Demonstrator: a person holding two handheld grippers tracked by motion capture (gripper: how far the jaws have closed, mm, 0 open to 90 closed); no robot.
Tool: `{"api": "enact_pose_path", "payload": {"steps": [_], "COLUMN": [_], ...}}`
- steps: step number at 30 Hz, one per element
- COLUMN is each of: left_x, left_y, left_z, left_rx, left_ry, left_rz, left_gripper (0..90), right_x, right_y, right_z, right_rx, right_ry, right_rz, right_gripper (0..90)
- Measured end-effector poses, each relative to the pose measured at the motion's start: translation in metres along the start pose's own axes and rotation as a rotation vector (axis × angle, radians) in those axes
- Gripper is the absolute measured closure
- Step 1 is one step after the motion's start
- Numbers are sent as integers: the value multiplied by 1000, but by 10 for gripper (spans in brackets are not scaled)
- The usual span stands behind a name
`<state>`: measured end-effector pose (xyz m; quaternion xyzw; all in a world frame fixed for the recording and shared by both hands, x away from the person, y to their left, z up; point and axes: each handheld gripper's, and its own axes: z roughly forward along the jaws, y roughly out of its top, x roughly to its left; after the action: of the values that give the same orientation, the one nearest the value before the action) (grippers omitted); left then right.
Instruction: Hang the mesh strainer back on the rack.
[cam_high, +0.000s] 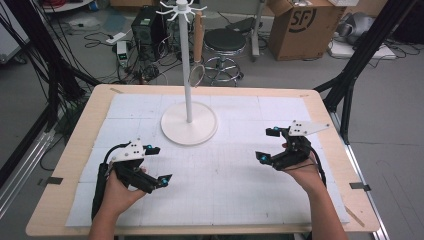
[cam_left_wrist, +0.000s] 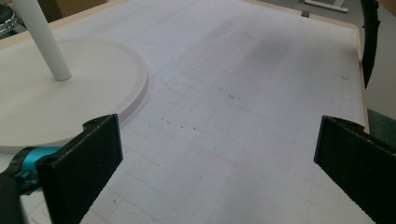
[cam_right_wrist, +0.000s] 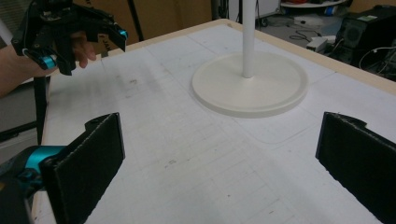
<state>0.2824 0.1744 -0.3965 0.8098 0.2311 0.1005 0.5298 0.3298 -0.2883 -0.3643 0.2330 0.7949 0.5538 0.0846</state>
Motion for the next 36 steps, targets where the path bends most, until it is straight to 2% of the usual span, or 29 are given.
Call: {"api": "enact_pose_path", "payload": {"steps": [4,8,10,11,13,15,16,20,22,33,36], "left_x": [0,2,2,3,3,3,3,3,3,1,1], "left_y": [0,0,1,1,2,2,1,0,-1,-2,-2], "left_z": [0,0,0,-1,-1,-2,-2,-3,-3,-5,-5], "left_rx": [-2,-5,-8,-8,-11,-10,-9,-7,-8,-14,-16], "left_ry": [-2,-1,6,3,9,7,10,7,7,3,3], "left_rz": [-1,-6,-10,-10,-8,-6,-12,-11,-14,-7,-7], "left_gripper": [17,17,17,17,17,17,17,17,17,17,17], "right_x": [1,0,0,0,-2,-3,-2,-3,-4,-3,-2], "right_y": [-2,-4,-6,-9,-15,-21,-24,-35,-39,-46,-46], "right_z": [2,3,4,4,4,5,5,2,2,-6,-5], "right_rx": [15,39,29,0,-12,5,-2,-6,0,11,7], "right_ry": [-7,-19,-18,-20,-16,-16,-20,-16,-20,-43,-45], "right_rz": [-3,18,19,11,34,41,38,71,67,83,71], "right_gripper": [3,3,3,3,3,3,3,3,3,3,3]}}
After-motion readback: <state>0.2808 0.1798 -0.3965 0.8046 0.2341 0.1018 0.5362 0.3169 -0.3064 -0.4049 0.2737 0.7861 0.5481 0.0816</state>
